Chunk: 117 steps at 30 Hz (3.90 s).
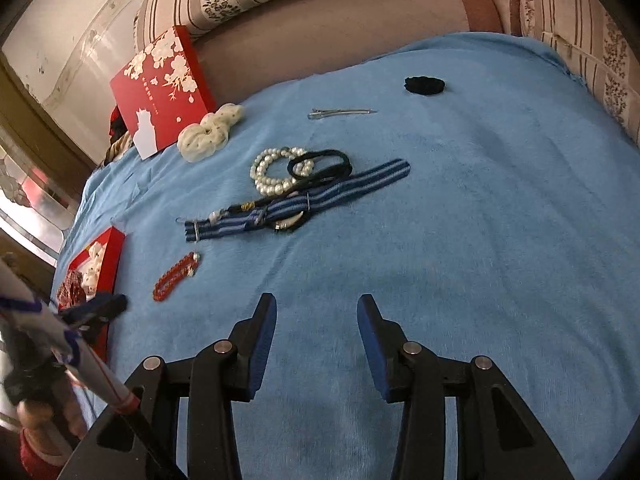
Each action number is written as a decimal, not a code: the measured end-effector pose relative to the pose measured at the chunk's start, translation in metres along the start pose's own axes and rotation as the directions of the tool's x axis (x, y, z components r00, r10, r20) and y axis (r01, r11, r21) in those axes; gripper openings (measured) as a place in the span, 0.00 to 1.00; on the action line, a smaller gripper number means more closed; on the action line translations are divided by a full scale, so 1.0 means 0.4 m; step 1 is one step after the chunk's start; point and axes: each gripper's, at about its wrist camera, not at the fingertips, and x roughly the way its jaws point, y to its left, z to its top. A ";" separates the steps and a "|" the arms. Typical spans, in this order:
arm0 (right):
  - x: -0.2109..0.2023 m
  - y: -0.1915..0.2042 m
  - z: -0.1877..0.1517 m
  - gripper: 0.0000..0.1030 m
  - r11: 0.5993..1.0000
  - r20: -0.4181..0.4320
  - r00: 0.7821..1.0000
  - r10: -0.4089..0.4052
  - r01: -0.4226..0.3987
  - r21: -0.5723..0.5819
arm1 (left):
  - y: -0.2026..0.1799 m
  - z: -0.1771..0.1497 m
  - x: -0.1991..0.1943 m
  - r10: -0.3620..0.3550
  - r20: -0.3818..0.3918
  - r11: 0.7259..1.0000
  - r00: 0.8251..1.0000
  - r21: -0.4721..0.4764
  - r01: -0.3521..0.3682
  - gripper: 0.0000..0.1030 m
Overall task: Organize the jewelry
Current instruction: 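Grasp the red bead bracelet with the left tool while the right tool grasps a black hair tie, then carry both items to the tray and open both tools to release them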
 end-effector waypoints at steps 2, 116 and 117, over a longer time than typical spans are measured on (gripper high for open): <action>0.009 -0.004 0.027 0.44 1.000 0.008 1.000 0.009 -0.009 -0.002 | -0.007 0.014 0.041 -0.018 -0.026 1.000 0.999 -0.010 0.018 0.47; 0.253 0.911 -0.245 0.28 0.818 -0.255 0.963 0.092 -0.219 -0.531 | 0.782 -0.384 -0.318 0.120 0.225 0.760 0.967 -0.648 0.057 0.32; 0.263 0.911 -0.236 0.28 0.823 -0.258 0.962 0.090 -0.218 -0.525 | 0.777 -0.381 -0.317 0.117 0.227 0.764 0.967 -0.642 0.059 0.32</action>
